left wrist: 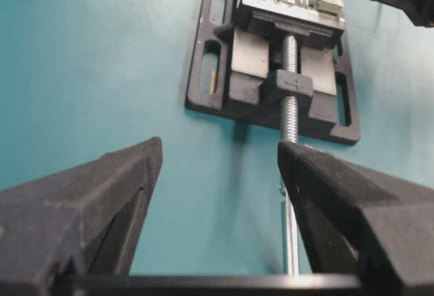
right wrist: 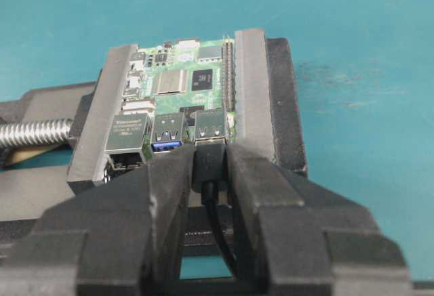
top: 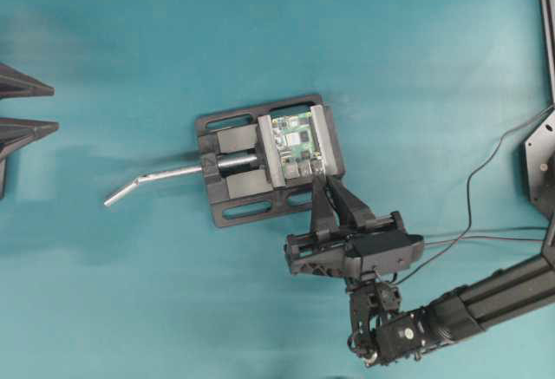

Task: Insert the USB into the fixed PCB.
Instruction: 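Push the plug forward into the black USB port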

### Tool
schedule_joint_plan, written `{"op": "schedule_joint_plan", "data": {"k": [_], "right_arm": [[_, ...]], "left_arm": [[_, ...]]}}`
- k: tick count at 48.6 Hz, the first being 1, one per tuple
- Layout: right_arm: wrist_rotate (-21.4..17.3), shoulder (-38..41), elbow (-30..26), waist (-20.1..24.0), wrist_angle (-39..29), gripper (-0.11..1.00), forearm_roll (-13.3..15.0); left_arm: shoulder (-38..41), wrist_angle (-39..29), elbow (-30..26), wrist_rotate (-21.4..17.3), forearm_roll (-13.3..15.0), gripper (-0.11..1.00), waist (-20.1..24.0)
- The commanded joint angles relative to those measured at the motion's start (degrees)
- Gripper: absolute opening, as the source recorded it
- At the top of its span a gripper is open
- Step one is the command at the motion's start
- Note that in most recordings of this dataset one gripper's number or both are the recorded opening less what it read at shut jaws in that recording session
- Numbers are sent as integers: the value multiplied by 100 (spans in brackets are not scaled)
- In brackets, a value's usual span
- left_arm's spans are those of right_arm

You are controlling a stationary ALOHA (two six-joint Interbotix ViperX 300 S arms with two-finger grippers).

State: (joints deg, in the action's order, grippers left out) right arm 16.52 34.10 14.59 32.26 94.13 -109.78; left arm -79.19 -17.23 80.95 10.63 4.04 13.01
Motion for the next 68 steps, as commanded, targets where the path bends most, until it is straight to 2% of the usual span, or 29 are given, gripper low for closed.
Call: {"op": "schedule_joint_plan", "data": {"k": [1, 16, 43, 60, 64, 68], "right_arm": [[9, -290, -26, -237, 88, 21, -18], [290, -369, -26, -211, 35, 21, -62], [299, -378, -53, -193, 0, 21, -88], [466, -396, -62, -167, 35, 21, -79], [466, -404, -62, -167, 26, 26, -88], [466, -404, -62, -167, -26, 40, -79]], "left_arm": [[44, 26, -62, 35, -18, 74, 18], [44, 26, -62, 35, -18, 74, 26], [44, 26, -62, 35, -18, 74, 26], [35, 26, -62, 35, -9, 74, 26], [44, 35, -62, 35, -9, 74, 26], [44, 26, -62, 35, -18, 74, 18]]}}
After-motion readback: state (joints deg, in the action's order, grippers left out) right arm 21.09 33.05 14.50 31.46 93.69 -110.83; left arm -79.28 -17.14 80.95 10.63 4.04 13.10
